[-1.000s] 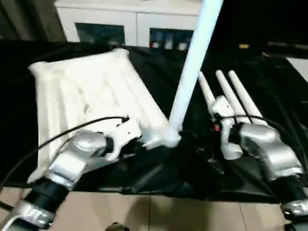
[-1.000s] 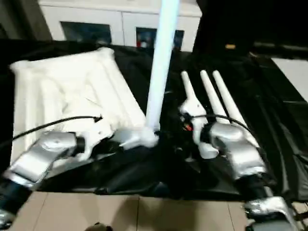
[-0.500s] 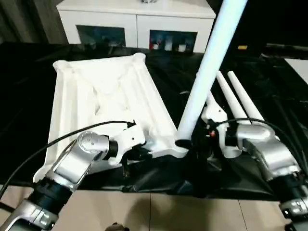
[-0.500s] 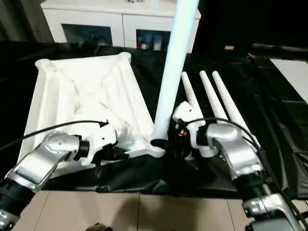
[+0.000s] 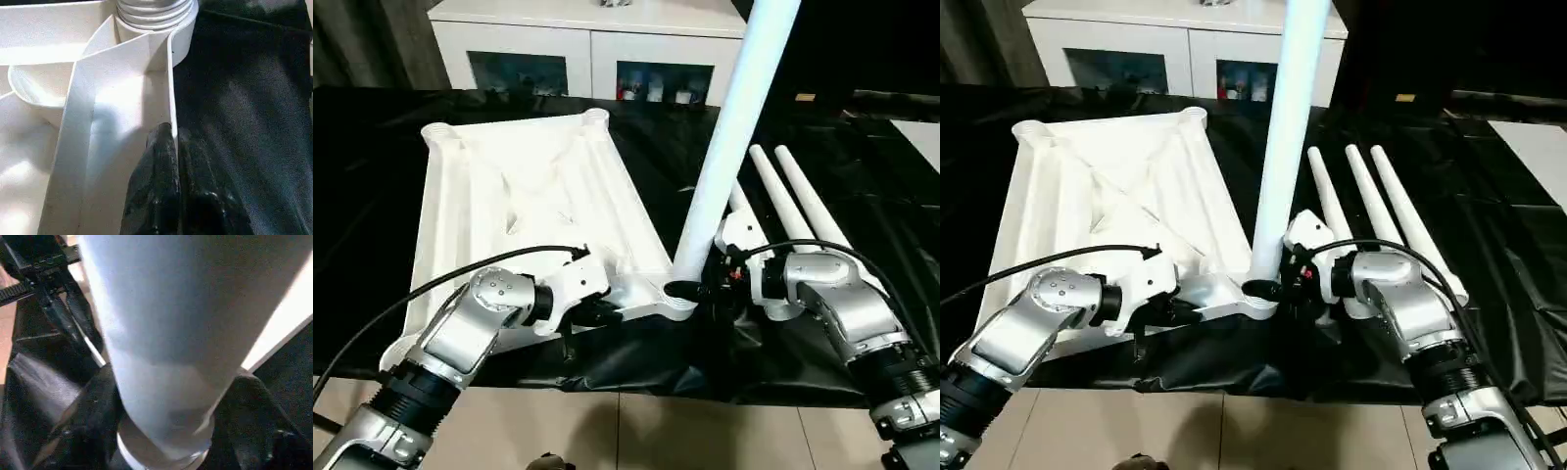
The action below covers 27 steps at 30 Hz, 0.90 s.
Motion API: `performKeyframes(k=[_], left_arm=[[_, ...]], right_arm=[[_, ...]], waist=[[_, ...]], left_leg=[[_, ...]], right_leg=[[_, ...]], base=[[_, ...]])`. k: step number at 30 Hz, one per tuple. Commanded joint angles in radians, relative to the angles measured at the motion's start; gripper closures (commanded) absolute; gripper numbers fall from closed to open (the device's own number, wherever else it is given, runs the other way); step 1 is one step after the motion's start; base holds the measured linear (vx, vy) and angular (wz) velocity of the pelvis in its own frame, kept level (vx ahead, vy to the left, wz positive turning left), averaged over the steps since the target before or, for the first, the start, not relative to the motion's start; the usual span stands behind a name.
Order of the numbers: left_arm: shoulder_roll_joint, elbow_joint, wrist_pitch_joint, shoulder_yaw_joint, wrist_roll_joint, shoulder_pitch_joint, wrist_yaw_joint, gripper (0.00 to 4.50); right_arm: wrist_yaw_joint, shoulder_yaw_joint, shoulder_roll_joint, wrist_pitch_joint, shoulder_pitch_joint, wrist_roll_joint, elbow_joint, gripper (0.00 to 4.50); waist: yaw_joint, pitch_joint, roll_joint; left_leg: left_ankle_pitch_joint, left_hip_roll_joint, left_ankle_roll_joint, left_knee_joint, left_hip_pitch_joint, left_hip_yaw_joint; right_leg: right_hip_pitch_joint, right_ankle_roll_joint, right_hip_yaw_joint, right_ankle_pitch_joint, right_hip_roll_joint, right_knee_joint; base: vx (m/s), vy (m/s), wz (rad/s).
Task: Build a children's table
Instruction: Rotate leg to tighten
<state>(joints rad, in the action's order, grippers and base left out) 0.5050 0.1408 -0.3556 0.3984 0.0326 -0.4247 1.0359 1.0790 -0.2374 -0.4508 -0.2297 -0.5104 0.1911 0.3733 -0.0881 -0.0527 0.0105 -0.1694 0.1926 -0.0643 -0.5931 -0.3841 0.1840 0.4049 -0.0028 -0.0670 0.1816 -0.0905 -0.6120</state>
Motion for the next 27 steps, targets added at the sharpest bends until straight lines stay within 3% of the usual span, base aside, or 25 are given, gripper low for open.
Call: performKeyframes(k=[1, 6, 8, 10, 12, 14, 19, 21, 22, 25, 26, 27], left_arm=[[0.004, -0.032, 0.019, -0.002, 0.014, -0.011, 0.035, 4.5], [-0.008, -0.022, -0.005, -0.011, 0.017, -0.01, 0.014, 4.5], [-0.045, 0.014, -0.05, -0.032, 0.007, -0.026, -0.056, 4.5], [-0.066, 0.039, -0.069, -0.041, -0.005, -0.038, -0.099, 4.5], [-0.139, 0.12, -0.125, -0.077, -0.035, -0.084, -0.246, 4.5], [-0.212, 0.184, -0.202, -0.115, -0.045, -0.124, -0.372, 4.5], [-0.294, 0.276, -0.229, -0.129, -0.073, -0.178, -0.496, 4.5], [-0.353, 0.349, -0.218, -0.131, -0.089, -0.216, -0.572, 4.5], [-0.371, 0.373, -0.214, -0.129, -0.092, -0.227, -0.593, 4.5], [-0.395, 0.399, -0.217, -0.132, -0.102, -0.241, -0.623, 4.5], [-0.391, 0.395, -0.22, -0.132, -0.101, -0.24, -0.624, 4.5], [-0.387, 0.392, -0.22, -0.131, -0.101, -0.24, -0.625, 4.5]], right_arm=[[-0.006, -0.002, -0.007, -0.003, 0.001, -0.017, 0.032, 1.84], [-0.07, 0.009, 0.011, -0.022, 0.011, -0.035, 0.08, 2.26], [-0.206, 0.029, 0.057, -0.053, 0.0, -0.068, 0.141, 2.32], [-0.262, 0.041, 0.083, -0.07, -0.007, -0.073, 0.165, 2.36], [-0.449, 0.072, 0.166, -0.103, -0.033, -0.091, 0.244, 2.37], [-0.615, 0.088, 0.243, -0.112, -0.06, -0.111, 0.315, 2.39], [-0.849, 0.151, 0.367, -0.11, -0.127, -0.089, 0.44, 2.42], [-0.976, 0.189, 0.448, -0.098, -0.179, -0.067, 0.529, 2.43], [-1.01, 0.193, 0.47, -0.089, -0.196, -0.069, 0.557, 2.43], [-1.033, 0.192, 0.5, -0.057, -0.233, -0.098, 0.609, 2.46], [-1.028, 0.2, 0.503, -0.044, -0.243, -0.091, 0.618, 2.46], [-1.028, 0.204, 0.504, -0.037, -0.248, -0.089, 0.622, 2.46]], waist=[[0.004, 0.069, 0.008], [0.006, 0.066, 0.007], [0.01, 0.064, 0.003], [0.016, 0.063, 0.003], [0.035, 0.053, 0.005], [0.045, 0.058, 0.009], [0.061, 0.058, 0.007], [0.065, 0.055, 0.005], [0.067, 0.054, 0.004], [0.07, 0.054, -0.004], [0.072, 0.054, -0.005], [0.072, 0.053, -0.012]], left_leg=[[-0.179, 0.036, 0.044, 0.067, 0.02, -0.008], [-0.201, 0.036, 0.037, 0.069, 0.02, -0.008], [-0.225, 0.036, 0.018, 0.071, 0.023, -0.007], [-0.281, 0.034, -0.013, 0.076, 0.024, -0.014], [-0.367, 0.029, -0.042, 0.08, 0.03, -0.015], [-0.401, 0.027, -0.066, 0.078, 0.034, -0.023], [-0.458, 0.022, -0.053, 0.078, 0.033, -0.034], [-0.5, 0.02, -0.057, 0.074, 0.048, -0.036], [-0.513, 0.018, -0.056, 0.074, 0.048, -0.036], [-0.576, 0.022, -0.058, 0.079, 0.055, -0.044], [-0.591, 0.024, -0.054, 0.085, 0.053, -0.047], [-0.609, 0.031, -0.057, 0.094, 0.051, -0.051]], right_leg=[[-0.048, -0.222, 0.044, 0.148, -0.049, 0.06], [-0.046, -0.221, 0.044, 0.177, -0.049, 0.064], [-0.042, -0.214, 0.045, 0.208, -0.047, 0.067], [-0.045, -0.193, 0.042, 0.288, -0.05, 0.073], [-0.032, -0.167, 0.041, 0.395, -0.046, 0.087], [-0.034, -0.139, 0.035, 0.481, -0.052, 0.095], [-0.029, -0.084, 0.026, 0.559, -0.053, 0.114], [-0.015, -0.07, 0.019, 0.591, -0.049, 0.125], [-0.013, -0.065, 0.017, 0.6, -0.048, 0.127], [-0.014, -0.052, 0.004, 0.595, -0.048, 0.138], [-0.022, -0.052, -0.001, 0.568, -0.048, 0.137], [-0.027, -0.063, -0.002, 0.525, -0.05, 0.134]], base=[[0.0, 0.0, 0.0], [0.0, 0.0, 0.0], [0.0, 0.0, 0.0], [0.0, 0.0, 0.0], [0.0, 0.0, 0.0], [-0.053, 0.004, -0.05], [-0.01, 0.002, -0.02], [0.0, 0.0, 0.0], [0.0, 0.0, 0.0], [0.0, 0.0, 0.0], [0.0, 0.0, 0.0], [0.0, 0.0, 0.0]])
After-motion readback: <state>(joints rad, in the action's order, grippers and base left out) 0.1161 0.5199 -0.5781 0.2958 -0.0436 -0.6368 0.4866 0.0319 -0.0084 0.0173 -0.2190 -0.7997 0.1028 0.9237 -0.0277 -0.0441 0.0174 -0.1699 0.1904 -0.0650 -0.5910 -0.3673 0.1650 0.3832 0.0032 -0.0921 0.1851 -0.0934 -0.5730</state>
